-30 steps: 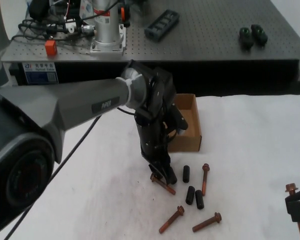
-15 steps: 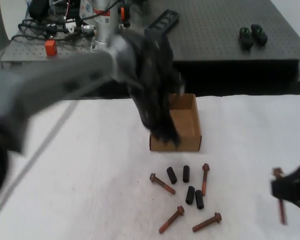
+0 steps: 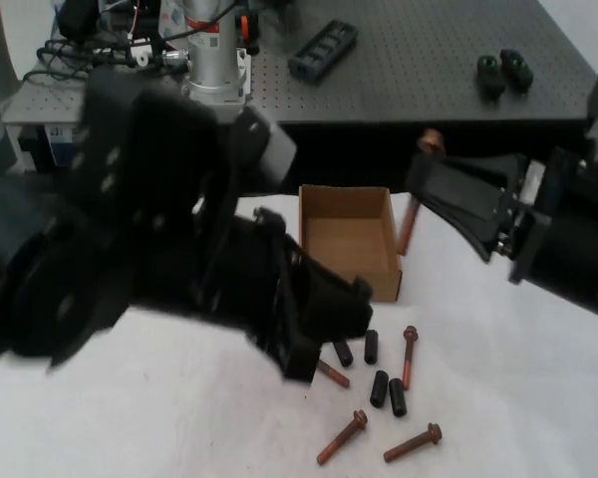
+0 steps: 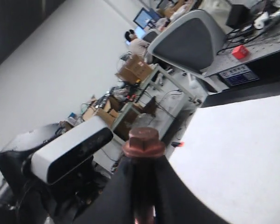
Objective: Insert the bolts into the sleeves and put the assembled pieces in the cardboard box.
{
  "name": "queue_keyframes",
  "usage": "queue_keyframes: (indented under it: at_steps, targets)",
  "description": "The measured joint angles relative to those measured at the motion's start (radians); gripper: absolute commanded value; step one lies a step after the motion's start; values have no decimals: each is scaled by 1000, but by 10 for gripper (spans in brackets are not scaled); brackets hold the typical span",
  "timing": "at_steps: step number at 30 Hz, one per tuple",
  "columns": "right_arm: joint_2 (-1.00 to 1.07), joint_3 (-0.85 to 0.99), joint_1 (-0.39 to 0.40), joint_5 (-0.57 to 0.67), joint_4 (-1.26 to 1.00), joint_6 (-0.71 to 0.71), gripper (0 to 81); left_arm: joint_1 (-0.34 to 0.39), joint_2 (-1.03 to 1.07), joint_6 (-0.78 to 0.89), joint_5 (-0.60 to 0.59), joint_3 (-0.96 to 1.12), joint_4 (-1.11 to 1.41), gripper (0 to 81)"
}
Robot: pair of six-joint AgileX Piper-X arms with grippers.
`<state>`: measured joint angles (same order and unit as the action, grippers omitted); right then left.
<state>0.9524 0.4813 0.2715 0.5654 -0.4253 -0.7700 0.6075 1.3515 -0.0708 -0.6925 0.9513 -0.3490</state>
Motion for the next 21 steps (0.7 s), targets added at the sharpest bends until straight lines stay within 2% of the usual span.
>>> queue_keyframes:
  at_steps: [2,6,21]
  targets:
    - [21,0,23,2,-20,-22,55,28,-108,56,-71,-116,127,7]
    - [28,0,49,2,-30,-35,55,39,-190,115,-93,-181,203,7]
    - [28,0,77,-1,-13,-35,55,39,-197,218,-97,-194,295,7]
